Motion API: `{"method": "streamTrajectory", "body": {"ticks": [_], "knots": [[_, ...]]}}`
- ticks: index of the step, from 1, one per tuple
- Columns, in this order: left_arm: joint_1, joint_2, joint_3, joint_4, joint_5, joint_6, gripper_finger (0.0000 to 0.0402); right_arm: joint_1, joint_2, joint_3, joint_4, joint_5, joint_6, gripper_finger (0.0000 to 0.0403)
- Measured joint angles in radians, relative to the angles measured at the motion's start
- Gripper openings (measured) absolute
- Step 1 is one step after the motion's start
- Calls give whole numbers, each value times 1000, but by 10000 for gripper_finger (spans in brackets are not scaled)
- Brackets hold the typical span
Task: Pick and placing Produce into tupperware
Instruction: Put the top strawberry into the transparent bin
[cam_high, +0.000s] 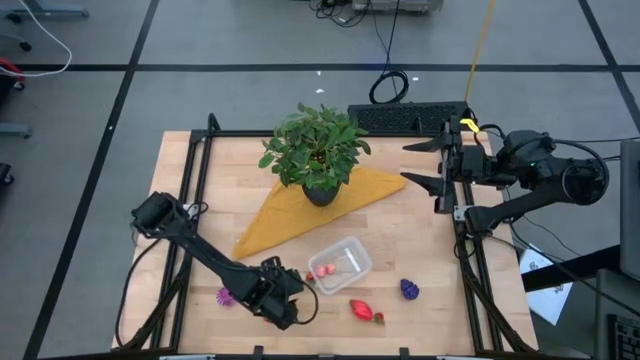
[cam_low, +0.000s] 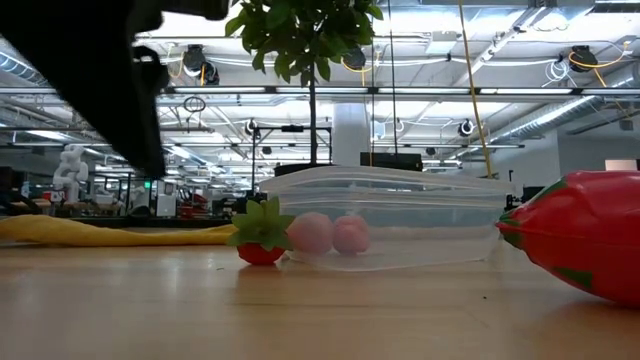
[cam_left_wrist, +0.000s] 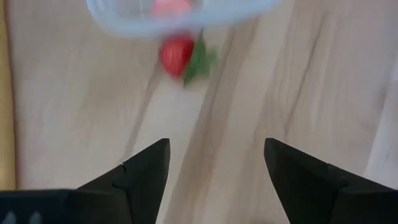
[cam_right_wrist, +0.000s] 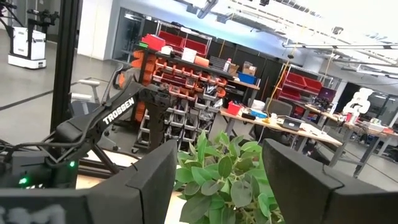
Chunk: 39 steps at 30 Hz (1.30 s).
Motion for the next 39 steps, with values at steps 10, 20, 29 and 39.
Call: {"method": "streamTrajectory", "body": {"ticks": [10, 20, 29, 39], "knots": [[43, 0, -34, 72, -43, 105, 279, 0, 1, 0, 0, 0, 0, 228], [51, 0, -34, 73, -45, 140, 346, 0, 1, 0, -1, 0, -20, 228], [60, 7, -34, 108, -80, 120, 379, 0, 1, 0, -2, 0, -20, 228], [92, 73, -34, 149, -63, 123, 381, 0, 1, 0, -27, 0, -20, 228]]}}
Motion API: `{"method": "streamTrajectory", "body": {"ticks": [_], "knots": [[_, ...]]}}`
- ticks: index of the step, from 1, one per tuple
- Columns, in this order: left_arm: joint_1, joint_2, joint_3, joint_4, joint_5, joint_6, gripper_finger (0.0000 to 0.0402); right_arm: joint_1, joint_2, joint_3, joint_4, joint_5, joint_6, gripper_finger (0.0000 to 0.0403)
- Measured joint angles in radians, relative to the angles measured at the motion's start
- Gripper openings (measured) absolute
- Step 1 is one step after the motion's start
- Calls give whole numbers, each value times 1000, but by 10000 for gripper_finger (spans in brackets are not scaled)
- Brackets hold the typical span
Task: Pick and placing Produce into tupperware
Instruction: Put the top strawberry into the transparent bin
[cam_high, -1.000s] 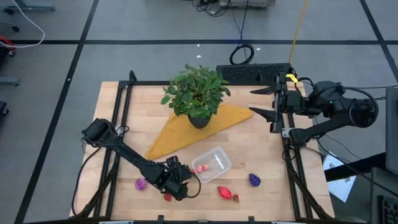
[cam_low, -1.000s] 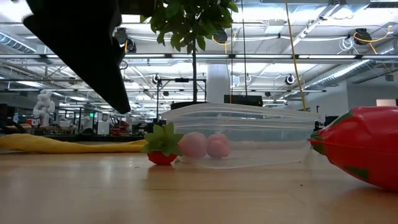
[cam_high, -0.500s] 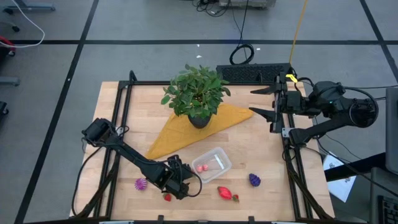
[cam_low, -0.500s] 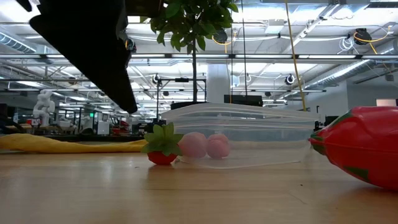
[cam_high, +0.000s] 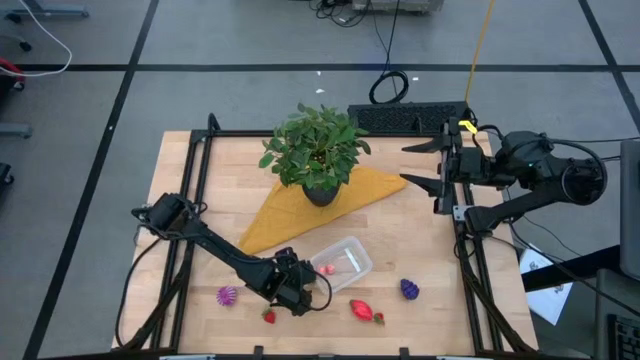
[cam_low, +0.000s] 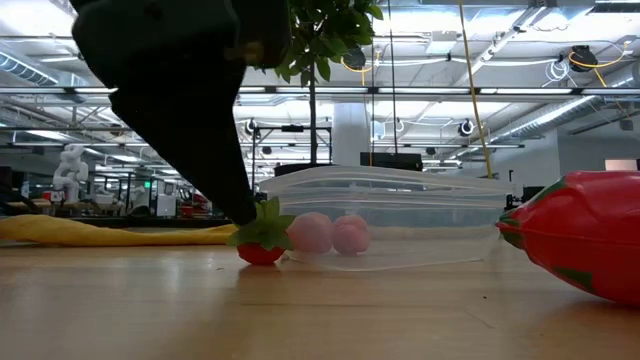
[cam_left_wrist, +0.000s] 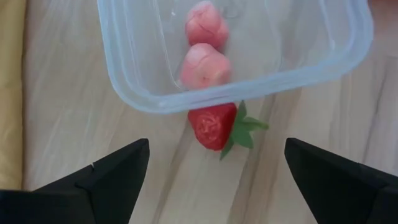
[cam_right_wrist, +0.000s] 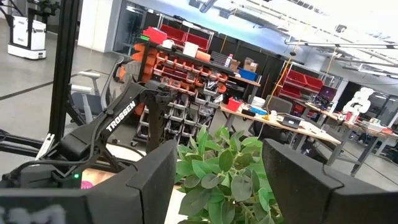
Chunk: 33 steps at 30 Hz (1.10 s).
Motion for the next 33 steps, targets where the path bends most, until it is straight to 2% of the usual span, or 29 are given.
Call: {"method": "streamTrajectory", "body": {"ticks": [16, 33], "knots": [[23, 67, 2, 47, -11, 0, 381, 0, 0, 0, -30, 0, 0, 228], [23, 69, 1, 39, -16, -40, 379, 0, 1, 0, -28, 0, 0, 228]]}}
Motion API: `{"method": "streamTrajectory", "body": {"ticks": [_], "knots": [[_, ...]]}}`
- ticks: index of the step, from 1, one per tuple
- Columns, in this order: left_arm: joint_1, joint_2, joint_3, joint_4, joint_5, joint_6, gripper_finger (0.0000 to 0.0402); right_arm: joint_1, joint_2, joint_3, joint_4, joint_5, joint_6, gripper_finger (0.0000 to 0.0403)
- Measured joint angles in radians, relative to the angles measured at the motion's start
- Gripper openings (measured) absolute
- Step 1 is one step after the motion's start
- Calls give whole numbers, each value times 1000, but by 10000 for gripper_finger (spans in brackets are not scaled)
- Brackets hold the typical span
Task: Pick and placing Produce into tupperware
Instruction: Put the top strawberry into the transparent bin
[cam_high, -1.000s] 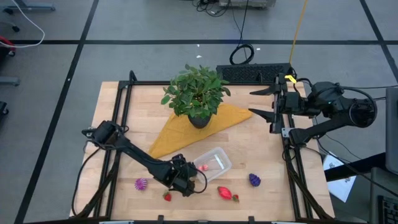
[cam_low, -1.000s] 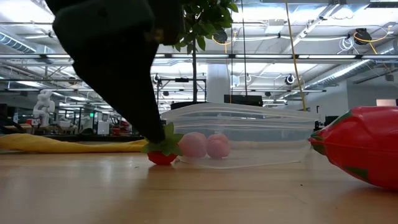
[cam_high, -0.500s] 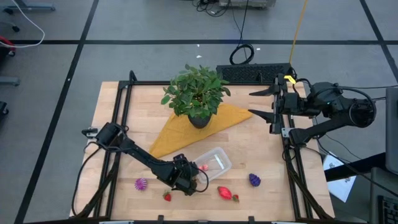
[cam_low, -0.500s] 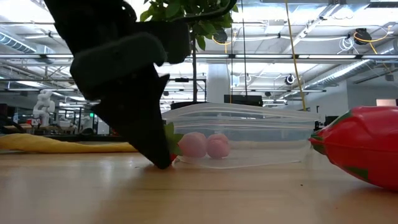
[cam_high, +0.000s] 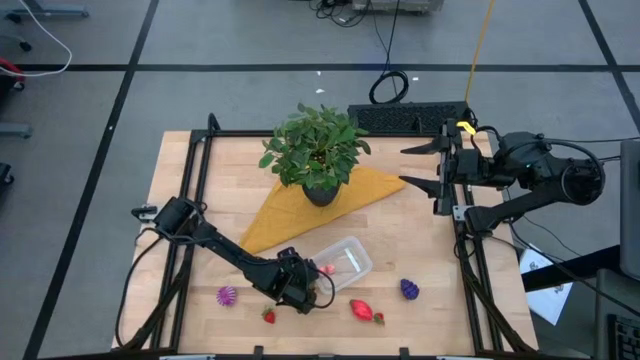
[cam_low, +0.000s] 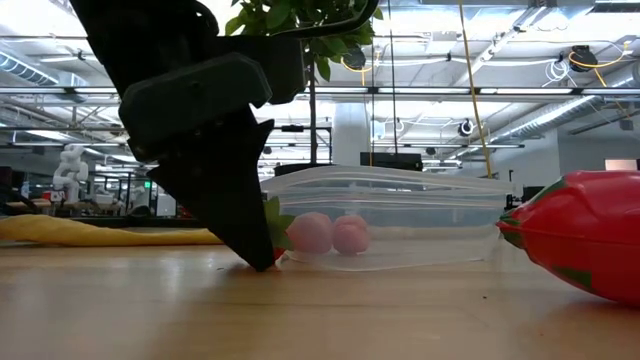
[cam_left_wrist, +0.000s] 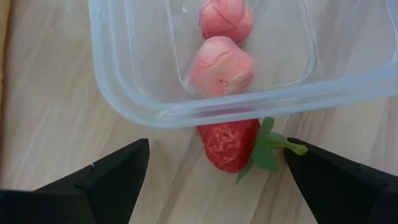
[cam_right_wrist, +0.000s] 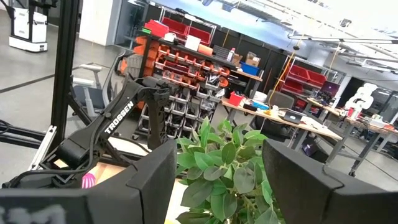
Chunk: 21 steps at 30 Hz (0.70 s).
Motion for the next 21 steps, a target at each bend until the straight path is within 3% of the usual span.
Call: {"method": "streamTrajectory", "body": {"ticks": [21], "knots": [[0, 0, 0, -2, 16, -29, 222, 0, 21, 0, 1, 0, 1, 228]]}}
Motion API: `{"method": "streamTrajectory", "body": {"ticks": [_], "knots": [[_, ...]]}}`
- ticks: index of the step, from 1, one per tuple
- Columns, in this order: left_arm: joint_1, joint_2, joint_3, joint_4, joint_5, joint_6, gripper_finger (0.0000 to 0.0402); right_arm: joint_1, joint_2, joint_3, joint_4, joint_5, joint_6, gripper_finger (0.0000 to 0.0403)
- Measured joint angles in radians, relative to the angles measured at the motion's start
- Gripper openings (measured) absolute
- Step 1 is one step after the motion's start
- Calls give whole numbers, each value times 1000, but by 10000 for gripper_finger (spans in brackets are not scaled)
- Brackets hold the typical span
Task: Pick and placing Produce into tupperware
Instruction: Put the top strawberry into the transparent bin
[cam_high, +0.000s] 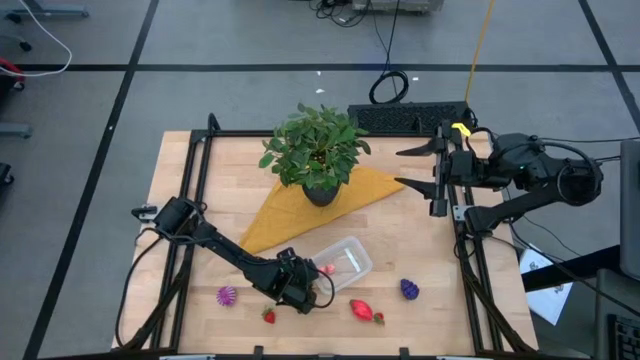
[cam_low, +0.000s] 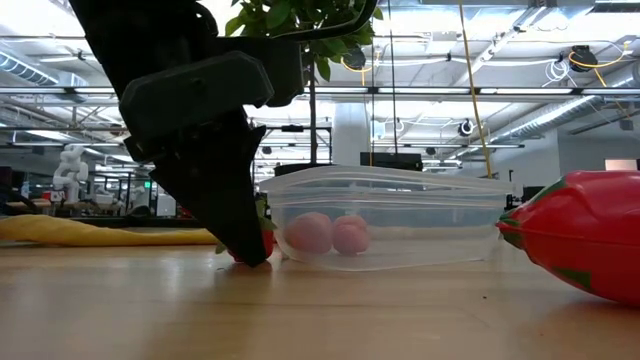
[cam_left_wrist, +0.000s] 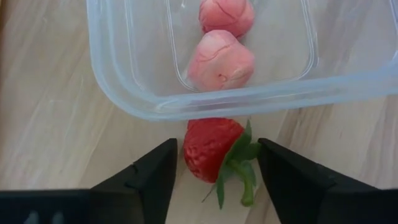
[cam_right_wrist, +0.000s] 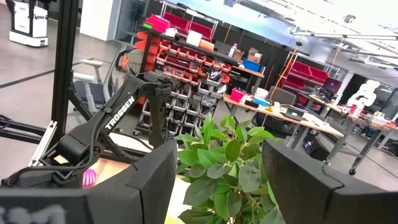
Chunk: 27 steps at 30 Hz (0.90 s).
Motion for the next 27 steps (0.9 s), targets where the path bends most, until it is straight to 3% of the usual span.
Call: {"method": "streamTrajectory", "body": {"ticks": [14, 27], "knots": [[-20, 0, 0, 3, 0, -21, 145, 0, 1, 0, 0, 0, 0, 228], [-35, 0, 0, 2, 0, -69, 155, 0, 1, 0, 0, 0, 3, 228]]}}
